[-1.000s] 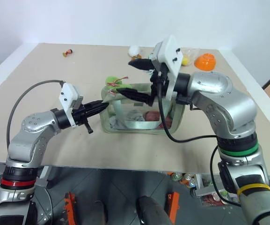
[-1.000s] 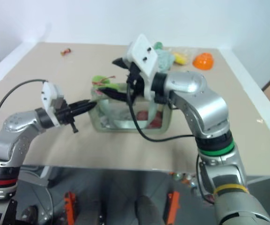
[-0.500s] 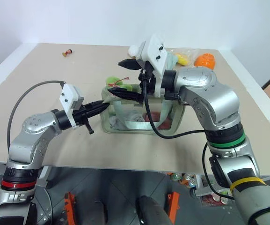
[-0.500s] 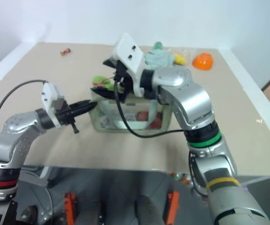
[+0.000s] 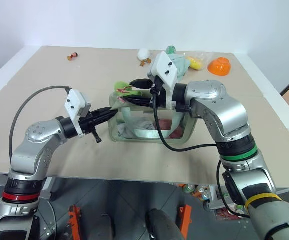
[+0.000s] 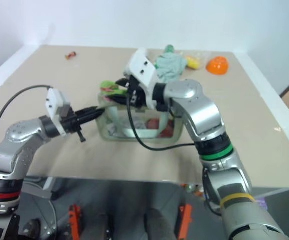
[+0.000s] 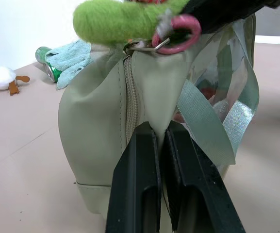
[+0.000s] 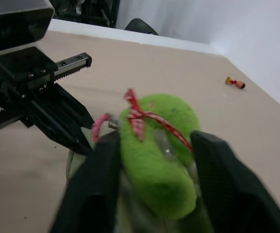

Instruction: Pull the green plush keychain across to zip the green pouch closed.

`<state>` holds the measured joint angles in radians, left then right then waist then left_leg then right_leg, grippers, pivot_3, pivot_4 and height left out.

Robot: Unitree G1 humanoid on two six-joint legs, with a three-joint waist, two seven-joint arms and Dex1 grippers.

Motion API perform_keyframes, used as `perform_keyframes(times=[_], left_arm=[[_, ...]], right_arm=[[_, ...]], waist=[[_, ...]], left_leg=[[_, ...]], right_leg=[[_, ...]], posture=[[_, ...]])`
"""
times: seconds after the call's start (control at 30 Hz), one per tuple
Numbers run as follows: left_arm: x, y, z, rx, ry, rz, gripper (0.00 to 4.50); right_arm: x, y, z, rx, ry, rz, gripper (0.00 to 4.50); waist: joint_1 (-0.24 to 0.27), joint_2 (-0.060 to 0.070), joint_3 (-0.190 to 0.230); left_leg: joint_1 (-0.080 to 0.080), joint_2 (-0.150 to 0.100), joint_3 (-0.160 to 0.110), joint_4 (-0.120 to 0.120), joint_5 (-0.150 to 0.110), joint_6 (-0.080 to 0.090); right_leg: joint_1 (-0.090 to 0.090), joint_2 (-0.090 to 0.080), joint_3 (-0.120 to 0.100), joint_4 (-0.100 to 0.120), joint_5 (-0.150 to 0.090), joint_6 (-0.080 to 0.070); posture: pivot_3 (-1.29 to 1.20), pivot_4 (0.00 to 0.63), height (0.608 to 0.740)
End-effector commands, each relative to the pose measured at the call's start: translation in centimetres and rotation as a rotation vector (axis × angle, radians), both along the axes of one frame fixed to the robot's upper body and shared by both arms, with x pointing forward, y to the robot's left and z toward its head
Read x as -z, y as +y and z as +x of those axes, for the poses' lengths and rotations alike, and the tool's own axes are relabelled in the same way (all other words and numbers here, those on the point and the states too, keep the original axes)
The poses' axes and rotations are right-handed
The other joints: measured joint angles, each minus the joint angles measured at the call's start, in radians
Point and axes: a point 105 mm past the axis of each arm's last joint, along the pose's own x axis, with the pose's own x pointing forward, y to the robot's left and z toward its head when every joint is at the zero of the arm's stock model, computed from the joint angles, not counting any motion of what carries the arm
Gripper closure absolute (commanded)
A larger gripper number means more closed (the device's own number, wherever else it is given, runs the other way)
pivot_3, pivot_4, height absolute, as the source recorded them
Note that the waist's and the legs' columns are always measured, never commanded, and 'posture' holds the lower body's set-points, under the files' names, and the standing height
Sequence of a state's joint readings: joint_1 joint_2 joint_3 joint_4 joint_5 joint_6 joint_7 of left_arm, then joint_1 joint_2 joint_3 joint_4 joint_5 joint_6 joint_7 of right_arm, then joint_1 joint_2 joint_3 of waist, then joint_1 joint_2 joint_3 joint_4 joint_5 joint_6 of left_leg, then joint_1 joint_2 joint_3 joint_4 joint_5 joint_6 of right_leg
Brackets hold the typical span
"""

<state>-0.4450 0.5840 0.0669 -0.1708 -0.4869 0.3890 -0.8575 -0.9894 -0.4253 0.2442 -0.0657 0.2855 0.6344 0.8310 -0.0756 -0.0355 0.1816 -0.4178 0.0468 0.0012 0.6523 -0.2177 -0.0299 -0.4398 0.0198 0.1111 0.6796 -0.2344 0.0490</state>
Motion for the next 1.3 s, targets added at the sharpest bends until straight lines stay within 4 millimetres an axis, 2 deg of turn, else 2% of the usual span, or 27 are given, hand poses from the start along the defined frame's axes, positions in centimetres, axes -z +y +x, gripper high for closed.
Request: perform_keyframes(times=[0.03,0.07,0.1,0.33,0.43,0.57,0.73,0.8,0.93,1.03,1.13,1.2,1.3], left_arm=[[0.3,-0.1,-0.1,-0.003,0.002,0.023,4.50],[0.3,-0.1,-0.1,-0.004,0.002,0.022,4.50],[0.4,0.0,-0.1,-0.007,0.004,0.023,4.50],[0.6,0.4,0.2,-0.029,0.014,0.027,4.50],[0.7,0.6,0.4,-0.045,0.015,0.029,4.50],[0.6,0.9,0.6,-0.064,0.013,0.026,4.50],[0.7,1.2,0.7,-0.072,0.015,0.034,4.50],[0.7,1.2,0.7,-0.075,0.015,0.036,4.50],[0.9,1.4,0.9,-0.080,0.016,0.047,4.50],[0.9,1.4,0.9,-0.081,0.013,0.053,4.50],[0.9,1.4,1.0,-0.085,0.013,0.058,4.50],[0.9,1.5,1.0,-0.089,0.014,0.059,4.50],[0.8,1.5,1.1,-0.091,0.016,0.056,4.50]], right_arm=[[-0.5,-0.2,-0.3,-0.012,-0.033,-0.005,3.96],[-0.5,-0.2,-0.3,-0.011,-0.033,-0.005,4.30],[-0.6,-0.4,-0.3,-0.007,-0.036,-0.006,4.41],[-1.9,-2.6,0.4,0.057,-0.085,0.006,4.41],[-3.1,-4.7,1.0,0.132,-0.131,0.027,4.41],[-4.7,-9.2,1.7,0.279,-0.213,0.045,4.41],[-5.1,-13.8,1.9,0.417,-0.258,0.023,4.41],[-4.7,-15.3,1.9,0.459,-0.258,0.009,4.41],[-3.2,-19.8,1.7,0.620,-0.248,-0.023,4.41],[-2.1,-22.3,1.4,0.724,-0.234,-0.015,4.41],[0.1,-25.1,0.7,0.841,-0.215,-0.054,4.41],[1.3,-26.1,0.0,0.882,-0.195,-0.067,4.41],[2.6,-26.3,-0.6,0.913,-0.176,-0.076,4.41]], waist=[[0.000,0.000,0.000],[0.000,0.000,0.000],[0.000,0.000,0.000],[0.000,0.000,0.000],[0.000,0.000,0.000],[0.001,0.000,0.000],[0.002,0.000,0.000],[0.000,0.000,0.000],[0.001,0.000,0.000],[0.000,0.000,0.000],[0.001,0.000,0.000],[0.001,0.000,0.000],[0.001,0.001,0.000]], left_leg=[[0.000,0.000,0.000,0.000,0.000,0.000],[0.000,0.000,0.000,0.000,0.000,0.000],[0.000,0.000,0.000,0.000,0.000,0.000],[0.000,0.000,0.000,0.000,0.000,0.000],[0.000,0.000,0.000,0.000,0.000,0.000],[0.000,0.000,0.000,0.000,0.000,0.000],[-0.001,-0.001,0.000,0.000,0.000,0.000],[0.000,-0.001,0.000,0.000,0.000,0.000],[0.001,0.000,0.000,0.000,0.000,0.000],[0.002,-0.001,0.001,0.000,0.000,0.000],[0.004,-0.001,0.002,0.000,0.000,0.000],[0.005,-0.001,0.001,0.000,0.000,0.000],[0.006,-0.001,0.002,0.000,0.000,0.000]], right_leg=[[0.000,0.000,0.000,0.000,0.000,0.000],[0.000,0.000,0.000,0.000,0.000,0.000],[0.000,0.000,0.000,0.000,0.000,0.000],[0.000,0.000,0.000,0.000,0.000,0.000],[0.000,0.000,0.000,0.000,0.000,0.000],[0.000,0.000,0.000,0.000,0.000,0.000],[0.000,0.000,0.000,0.000,-0.001,0.001],[0.000,0.000,0.000,0.000,-0.001,0.001],[0.001,0.000,0.000,0.000,-0.001,0.000],[0.002,0.000,0.002,0.000,-0.001,0.000],[0.003,0.000,0.002,0.000,-0.001,0.001],[0.005,0.000,0.002,0.000,-0.001,0.001],[0.005,0.000,0.003,0.000,-0.001,0.001]], posture=[[0.00,0.150,0.739],[0.00,0.150,0.739],[0.00,0.150,0.739],[0.00,0.150,0.739],[0.00,0.150,0.739],[0.00,0.150,0.739],[0.00,0.150,0.739],[0.00,0.150,0.739],[0.00,0.150,0.739],[0.00,0.150,0.739],[0.00,0.150,0.739],[0.00,0.150,0.739],[0.00,0.150,0.739]])
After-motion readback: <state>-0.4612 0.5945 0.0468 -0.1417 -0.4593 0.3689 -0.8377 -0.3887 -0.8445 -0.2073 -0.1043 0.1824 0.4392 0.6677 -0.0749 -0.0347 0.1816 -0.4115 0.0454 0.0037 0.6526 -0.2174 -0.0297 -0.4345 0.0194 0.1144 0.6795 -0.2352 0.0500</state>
